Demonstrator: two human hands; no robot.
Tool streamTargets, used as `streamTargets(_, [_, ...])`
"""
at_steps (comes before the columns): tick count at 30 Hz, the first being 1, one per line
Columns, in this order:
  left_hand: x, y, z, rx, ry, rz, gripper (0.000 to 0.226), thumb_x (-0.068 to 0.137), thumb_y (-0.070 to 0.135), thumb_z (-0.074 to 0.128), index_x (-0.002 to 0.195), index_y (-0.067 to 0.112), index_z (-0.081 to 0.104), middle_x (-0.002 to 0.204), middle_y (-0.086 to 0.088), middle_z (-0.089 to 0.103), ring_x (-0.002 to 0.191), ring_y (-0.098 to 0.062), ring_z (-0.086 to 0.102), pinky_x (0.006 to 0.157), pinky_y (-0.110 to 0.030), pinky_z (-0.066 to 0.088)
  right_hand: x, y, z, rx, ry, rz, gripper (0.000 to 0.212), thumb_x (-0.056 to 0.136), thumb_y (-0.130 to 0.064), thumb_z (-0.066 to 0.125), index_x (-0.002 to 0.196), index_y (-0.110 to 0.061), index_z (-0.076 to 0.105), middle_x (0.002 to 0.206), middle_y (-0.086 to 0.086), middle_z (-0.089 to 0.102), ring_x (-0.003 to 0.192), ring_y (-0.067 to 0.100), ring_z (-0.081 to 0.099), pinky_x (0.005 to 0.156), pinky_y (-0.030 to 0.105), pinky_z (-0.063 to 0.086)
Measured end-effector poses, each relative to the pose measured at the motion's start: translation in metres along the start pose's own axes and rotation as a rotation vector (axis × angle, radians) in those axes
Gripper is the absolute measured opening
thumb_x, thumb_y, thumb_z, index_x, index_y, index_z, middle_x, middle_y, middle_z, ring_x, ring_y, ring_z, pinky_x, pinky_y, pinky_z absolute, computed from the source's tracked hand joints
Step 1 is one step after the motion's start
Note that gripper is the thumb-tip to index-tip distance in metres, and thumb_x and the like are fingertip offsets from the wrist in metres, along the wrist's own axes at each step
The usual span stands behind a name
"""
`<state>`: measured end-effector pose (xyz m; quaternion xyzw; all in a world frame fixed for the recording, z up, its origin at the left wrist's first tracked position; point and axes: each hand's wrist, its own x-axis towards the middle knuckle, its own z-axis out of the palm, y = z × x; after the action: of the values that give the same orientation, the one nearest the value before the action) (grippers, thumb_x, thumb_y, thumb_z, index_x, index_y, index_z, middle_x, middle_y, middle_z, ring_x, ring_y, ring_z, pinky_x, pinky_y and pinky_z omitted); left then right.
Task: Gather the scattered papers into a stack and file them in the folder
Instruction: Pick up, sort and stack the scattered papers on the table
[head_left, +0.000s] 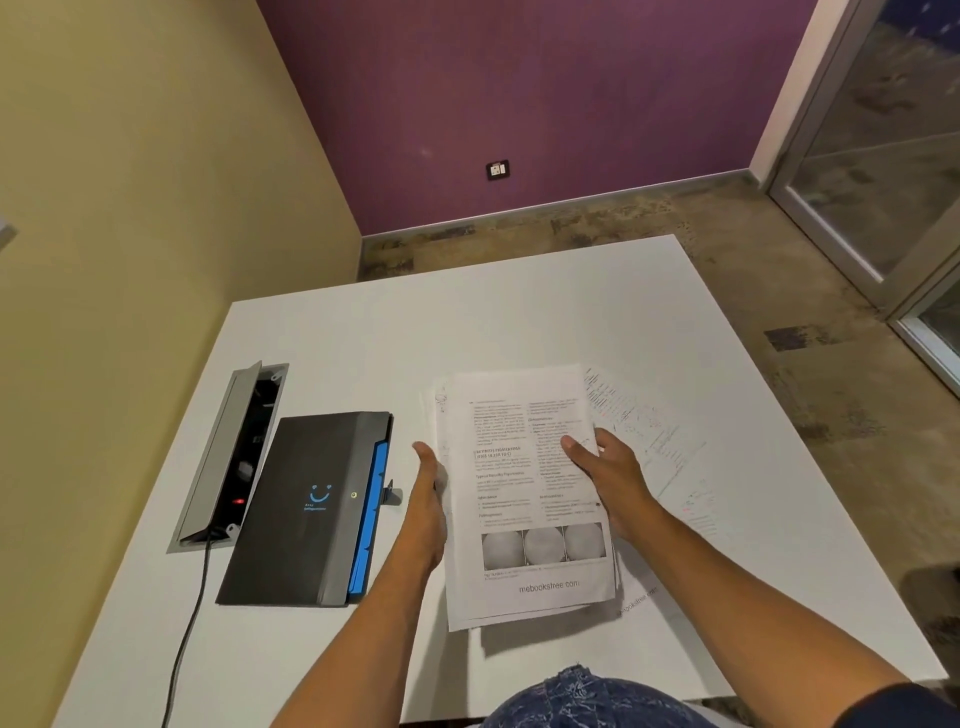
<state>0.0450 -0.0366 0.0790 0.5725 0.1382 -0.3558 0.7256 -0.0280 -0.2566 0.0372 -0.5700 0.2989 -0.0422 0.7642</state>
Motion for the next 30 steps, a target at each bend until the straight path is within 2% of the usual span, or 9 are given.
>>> streamTargets(2, [-0.006, 0.004, 0.004, 0.119, -0.073, 0.092, 0.062, 0.076, 0.065, 0.076, 0.118, 0.02, 0.067, 0.125, -0.001, 0.072, 0.112, -0.02, 0.07, 0.092, -0.038, 0.059, -0.003, -0.006, -0.003, 0.053, -0.081, -0.033, 0.037, 0.086, -0.014, 0.081, 0.121, -0.013, 0.07, 0.115, 0.008, 0.077, 0.104, 0.027, 0.075, 0.092, 0.044, 0.059])
streamTargets(4, [-0.003, 0.007, 0.001, 0.387, -0.115, 0.151, 0.063, 0.061, 0.043, 0.096, 0.115, 0.023, 0.071, 0.119, -0.001, 0.076, 0.106, -0.019, 0.074, 0.079, -0.026, 0.061, -0.003, -0.009, -0.007, 0.044, -0.187, -0.039, 0.047, 0.079, -0.012, 0.085, 0.124, -0.01, 0.07, 0.118, 0.011, 0.076, 0.11, 0.03, 0.073, 0.096, 0.046, 0.057])
streamTargets(9, [-0.002, 0.014, -0.009, 0.583, -0.116, 0.219, 0.054, 0.069, 0.016, 0.093, 0.118, 0.025, 0.072, 0.112, 0.008, 0.078, 0.103, -0.011, 0.073, 0.077, -0.02, 0.06, -0.004, -0.017, -0.008, -0.012, -0.331, -0.031, 0.057, 0.073, 0.001, 0.087, 0.126, -0.004, 0.068, 0.122, 0.017, 0.073, 0.115, 0.034, 0.07, 0.099, 0.053, 0.055])
streamTargets(14, [-0.005, 0.002, -0.024, 0.583, -0.06, 0.227, 0.056, 0.071, 0.002, 0.09, 0.117, 0.023, 0.065, 0.104, 0.006, 0.077, 0.099, -0.008, 0.072, 0.074, -0.016, 0.057, -0.013, -0.016, -0.01, -0.215, -0.287, -0.028, 0.066, 0.059, -0.011, 0.099, 0.117, -0.016, 0.068, 0.115, 0.009, 0.074, 0.112, 0.023, 0.07, 0.096, 0.039, 0.059])
streamTargets(18, [-0.005, -0.008, -0.034, 0.627, -0.068, 0.23, 0.046, 0.072, 0.004, 0.09, 0.11, 0.022, 0.07, 0.104, 0.005, 0.076, 0.105, -0.017, 0.069, 0.076, -0.021, 0.057, -0.017, 0.0, -0.013, -0.263, -0.263, 0.004, 0.074, 0.06, -0.013, 0.099, 0.123, -0.018, 0.062, 0.117, 0.003, 0.071, 0.11, 0.014, 0.067, 0.1, 0.033, 0.056])
streamTargets(22, [0.0, -0.022, -0.034, 0.591, -0.038, 0.211, 0.056, 0.067, 0.007, 0.094, 0.112, 0.028, 0.067, 0.109, 0.003, 0.077, 0.104, -0.013, 0.072, 0.088, -0.028, 0.06, -0.02, 0.02, -0.022, -0.275, -0.252, 0.056, 0.068, 0.055, -0.014, 0.101, 0.114, -0.018, 0.068, 0.107, 0.001, 0.076, 0.105, 0.019, 0.072, 0.079, 0.026, 0.061])
streamTargets(25, [0.008, -0.034, -0.037, 0.589, 0.004, 0.177, 0.05, 0.067, 0.015, 0.095, 0.11, 0.024, 0.072, 0.108, 0.003, 0.077, 0.106, -0.021, 0.072, 0.086, -0.032, 0.061, -0.023, 0.029, -0.027, -0.3, -0.368, 0.097, 0.058, 0.067, -0.007, 0.094, 0.119, -0.015, 0.07, 0.11, 0.001, 0.078, 0.103, 0.014, 0.075, 0.084, 0.03, 0.062])
streamTargets(27, [0.011, -0.038, -0.037, 0.601, 0.015, 0.167, 0.043, 0.072, 0.019, 0.092, 0.11, 0.024, 0.072, 0.106, 0.005, 0.077, 0.104, -0.021, 0.071, 0.082, -0.028, 0.061, -0.02, 0.033, -0.026, -0.402, -0.378, 0.073, 0.059, 0.07, -0.016, 0.094, 0.124, -0.016, 0.071, 0.113, -0.004, 0.078, 0.106, 0.013, 0.074, 0.093, 0.036, 0.06])
streamTargets(30, [0.013, -0.036, -0.035, 0.579, 0.003, 0.201, 0.048, 0.075, 0.025, 0.091, 0.118, 0.025, 0.07, 0.111, 0.004, 0.077, 0.106, -0.019, 0.071, 0.089, -0.035, 0.061, -0.017, 0.031, -0.023, -0.323, -0.323, 0.065, 0.048, 0.078, -0.007, 0.087, 0.123, -0.013, 0.07, 0.107, -0.004, 0.079, 0.101, 0.013, 0.075, 0.083, 0.026, 0.061])
